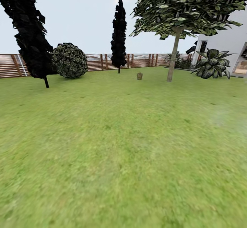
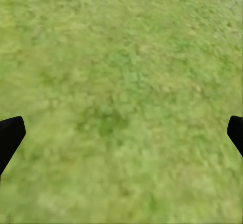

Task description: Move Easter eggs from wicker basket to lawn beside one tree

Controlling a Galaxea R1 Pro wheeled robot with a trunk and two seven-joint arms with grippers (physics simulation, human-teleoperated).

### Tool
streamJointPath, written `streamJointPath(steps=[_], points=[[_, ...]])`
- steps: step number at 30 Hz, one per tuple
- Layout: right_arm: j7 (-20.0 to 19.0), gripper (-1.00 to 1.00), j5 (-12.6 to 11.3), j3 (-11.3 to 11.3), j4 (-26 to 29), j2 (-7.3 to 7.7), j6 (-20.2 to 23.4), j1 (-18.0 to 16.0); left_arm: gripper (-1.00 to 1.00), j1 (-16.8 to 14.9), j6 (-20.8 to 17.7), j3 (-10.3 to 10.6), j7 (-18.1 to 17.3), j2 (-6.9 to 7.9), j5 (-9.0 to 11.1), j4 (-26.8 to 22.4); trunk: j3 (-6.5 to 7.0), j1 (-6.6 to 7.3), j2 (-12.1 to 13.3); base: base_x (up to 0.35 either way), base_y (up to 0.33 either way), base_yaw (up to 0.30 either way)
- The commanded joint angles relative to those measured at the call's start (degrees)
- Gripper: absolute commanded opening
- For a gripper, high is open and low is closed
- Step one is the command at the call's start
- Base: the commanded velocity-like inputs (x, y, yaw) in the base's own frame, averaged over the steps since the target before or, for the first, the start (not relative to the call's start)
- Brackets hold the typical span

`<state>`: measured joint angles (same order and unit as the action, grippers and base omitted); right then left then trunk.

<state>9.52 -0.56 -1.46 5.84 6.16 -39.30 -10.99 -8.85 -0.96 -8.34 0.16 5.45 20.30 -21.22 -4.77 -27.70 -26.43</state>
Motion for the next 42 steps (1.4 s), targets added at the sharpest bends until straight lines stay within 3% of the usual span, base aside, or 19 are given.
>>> streamJointPath(steps=[1,24,33,37,42], points=[[0.0,1.00,0.0,-0.1,0.0,-0.01,-0.2,0.0,1.00,0.0,-0.1,0.0,0.0,0.00,0.6,-0.1,-0.11,-0.06,-0.1,0.331,0.000,0.000],[0.0,1.00,0.0,-0.1,0.0,-0.08,-0.4,0.0,1.00,0.0,0.0,0.3,0.0,-0.10,0.5,0.0,-0.11,-0.06,-0.1,0.331,0.000,0.076],[0.0,1.00,0.0,-0.1,0.1,-0.09,-0.3,0.0,1.00,0.0,0.0,0.6,0.0,-1.01,0.4,0.2,-0.11,-0.06,-0.1,0.331,-0.060,0.014],[0.0,1.00,0.0,-0.1,0.1,-0.09,-0.3,-0.1,1.00,0.0,0.0,0.8,0.0,-1.78,-2.6,0.9,-0.11,-0.06,-0.1,0.331,-0.098,0.000],[0.0,1.00,0.0,-0.1,0.1,-0.09,-0.3,-0.1,1.00,0.0,1.7,0.9,0.0,-2.05,-4.3,1.7,-0.11,-0.06,-0.1,0.331,-0.101,0.000]])
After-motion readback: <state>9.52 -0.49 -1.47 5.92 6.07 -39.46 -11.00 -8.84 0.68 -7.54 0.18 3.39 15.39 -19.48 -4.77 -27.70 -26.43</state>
